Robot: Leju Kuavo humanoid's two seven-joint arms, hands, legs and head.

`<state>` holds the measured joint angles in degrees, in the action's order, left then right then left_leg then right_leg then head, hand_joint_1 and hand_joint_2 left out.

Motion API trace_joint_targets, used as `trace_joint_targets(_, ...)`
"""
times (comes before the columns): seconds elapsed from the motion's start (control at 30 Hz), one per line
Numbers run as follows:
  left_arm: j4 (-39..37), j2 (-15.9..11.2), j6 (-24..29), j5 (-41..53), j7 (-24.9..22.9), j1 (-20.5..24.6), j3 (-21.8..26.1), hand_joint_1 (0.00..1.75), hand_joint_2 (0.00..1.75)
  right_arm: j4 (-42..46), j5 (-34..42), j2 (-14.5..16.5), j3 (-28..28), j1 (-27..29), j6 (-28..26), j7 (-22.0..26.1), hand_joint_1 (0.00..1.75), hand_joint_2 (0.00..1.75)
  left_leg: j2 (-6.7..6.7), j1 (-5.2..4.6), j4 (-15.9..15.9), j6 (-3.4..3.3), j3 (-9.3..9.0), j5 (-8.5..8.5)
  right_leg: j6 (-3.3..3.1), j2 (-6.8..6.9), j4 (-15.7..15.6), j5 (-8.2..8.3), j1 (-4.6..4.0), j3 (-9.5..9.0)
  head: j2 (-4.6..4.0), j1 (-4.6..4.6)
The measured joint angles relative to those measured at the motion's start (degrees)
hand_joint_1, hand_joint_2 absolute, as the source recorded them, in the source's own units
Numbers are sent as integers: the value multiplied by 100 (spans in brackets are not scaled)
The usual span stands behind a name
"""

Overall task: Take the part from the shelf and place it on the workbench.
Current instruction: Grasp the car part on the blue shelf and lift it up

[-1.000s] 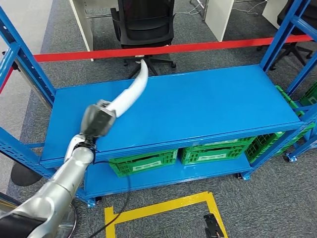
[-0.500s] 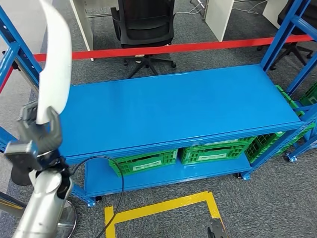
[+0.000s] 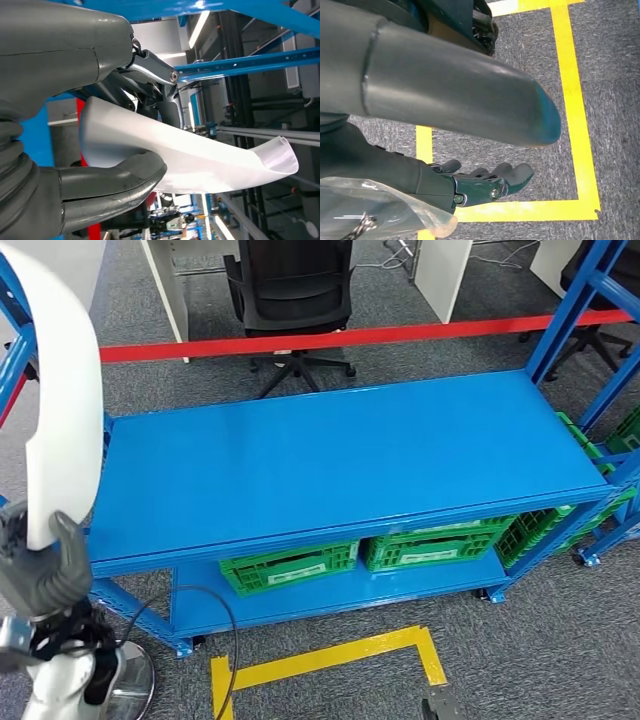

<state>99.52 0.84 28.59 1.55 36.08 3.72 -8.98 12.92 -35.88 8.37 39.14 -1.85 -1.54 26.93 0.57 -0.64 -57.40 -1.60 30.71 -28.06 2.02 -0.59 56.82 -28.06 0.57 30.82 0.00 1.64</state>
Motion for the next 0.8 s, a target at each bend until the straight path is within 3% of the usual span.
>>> trace_joint_targets(0.13, 301, -61, -8, 141, 121, -379, 21, 175, 175, 0, -14, 0, 46, 7, -41, -59, 0, 0, -2, -1, 62, -74, -28, 34, 51, 6, -58, 24, 13, 0, 0, -2)
trace_joint_targets(0.2, 422, -81, 4, 260, 135, -464, 37, 175, 175, 0, -23, 0, 67, 6, -128, -172, 0, 0, -21, 36, 205, -131, -94, 114, 80, 15, 104, -107, 5, 93, 0, 7)
trace_joint_targets(0.3, 496, -102, 13, 362, 108, -562, 52, 175, 175, 0, -37, -2, 105, 9, -181, -359, 0, 0, -41, 68, 253, -150, -106, 152, 133, 20, 1155, -599, 34, 609, 0, 20)
trace_joint_targets(0.33, 503, -107, 15, 374, 98, -596, 58, 175, 175, 0, -38, -3, 118, 17, -181, -387, 0, 0, -44, 78, 243, -138, -103, 145, 159, 22, 1449, -671, 52, 763, 0, 19)
trace_joint_targets(0.37, 507, -110, 18, 380, 95, -623, 66, 175, 175, 0, -38, -5, 129, 24, -181, -403, 0, 0, -46, 94, 227, -116, -103, 131, 186, 24, 1540, -628, 73, 819, 0, 19)
trace_joint_targets(0.4, 511, -114, 20, 383, 93, -641, 73, 175, 175, 0, -38, -9, 139, 28, -181, -411, 0, 0, -43, 120, 199, -81, -104, 108, 217, 29, 1391, -474, 98, 760, 0, 19)
trace_joint_targets(0.47, 521, -121, 22, 385, 91, -660, 84, 175, 175, -3, -45, -11, 157, 20, -186, -425, 0, 0, -32, 178, 93, 33, -93, 31, 295, 36, 673, -113, 145, 420, 0, 31)
trace_joint_targets(0.53, 540, -132, 22, 379, 73, -669, 106, 175, 175, -15, -66, 7, 163, 2, -245, -506, 0, 0, -23, 178, -53, 148, -41, -49, 246, 16, 240, -16, 161, 192, 1, 52)
trace_joint_targets(0.6, 559, -138, 18, 344, 27, -689, 131, 175, 175, -26, -108, 16, 170, 4, -404, -676, 0, 0, -17, 157, -123, 209, 1, -70, 105, -5, 256, -59, 147, 184, 2, 39)
trace_joint_targets(0.7, 563, -137, 26, 281, -55, -737, 177, 175, 175, -25, -179, 3, 190, 15, -710, -1014, 0, 0, -27, 181, -320, 256, 85, -233, -10, -3, 286, -57, 138, 202, 2, 7)
trace_joint_targets(0.8, 557, -123, 99, 236, -133, -757, 232, 175, 175, -25, -358, -33, 201, 14, -991, -1446, 0, 0, -37, 177, -1340, 264, 551, -755, -69, 6, 282, -58, 100, 211, 2, -10)
